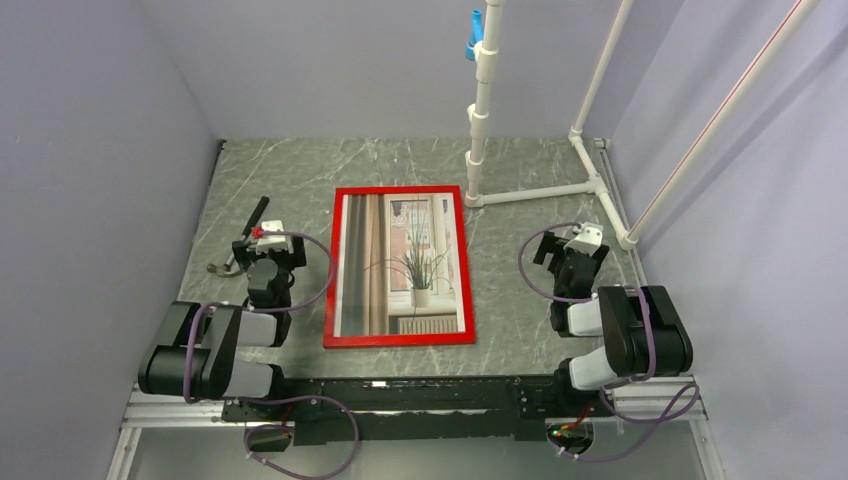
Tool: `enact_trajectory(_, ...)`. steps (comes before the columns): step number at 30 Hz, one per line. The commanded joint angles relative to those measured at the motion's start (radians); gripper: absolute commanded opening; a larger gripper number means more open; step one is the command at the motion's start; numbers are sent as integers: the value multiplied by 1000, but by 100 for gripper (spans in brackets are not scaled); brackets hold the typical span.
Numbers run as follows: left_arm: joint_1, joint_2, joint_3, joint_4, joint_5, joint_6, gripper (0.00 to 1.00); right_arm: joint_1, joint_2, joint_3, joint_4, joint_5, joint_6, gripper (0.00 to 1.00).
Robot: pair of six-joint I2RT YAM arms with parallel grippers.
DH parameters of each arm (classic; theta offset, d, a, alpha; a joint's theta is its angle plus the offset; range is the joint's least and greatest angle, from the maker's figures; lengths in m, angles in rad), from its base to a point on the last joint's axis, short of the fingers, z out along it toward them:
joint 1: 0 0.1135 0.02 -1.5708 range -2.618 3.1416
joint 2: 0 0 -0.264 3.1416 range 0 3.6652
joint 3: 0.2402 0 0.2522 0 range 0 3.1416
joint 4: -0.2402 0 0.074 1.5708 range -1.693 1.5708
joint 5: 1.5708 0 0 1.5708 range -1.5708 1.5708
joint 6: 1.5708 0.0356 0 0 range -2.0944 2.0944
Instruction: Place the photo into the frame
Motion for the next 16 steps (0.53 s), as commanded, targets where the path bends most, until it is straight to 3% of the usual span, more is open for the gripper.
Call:
enact_trajectory(1,6,-17,27,41,-18,-11,99,-14,33,35,70,-46,-1,99)
enact_trajectory(3,6,0,23,87,-27,3,99,-14,28,74,-26,-25,14,100)
enact_trajectory(5,6,-5,73,-24,-31,-13,99,-14,46,60,48,-23,-5,100)
enact_trajectory(6,13,-11,71,-35,-15,-20,100,-15,33,70,-6,-23,8,100)
enact_trajectory(16,15,-8,68,-23,-10,-18,99,-14,39,67,16,-19,-2,100)
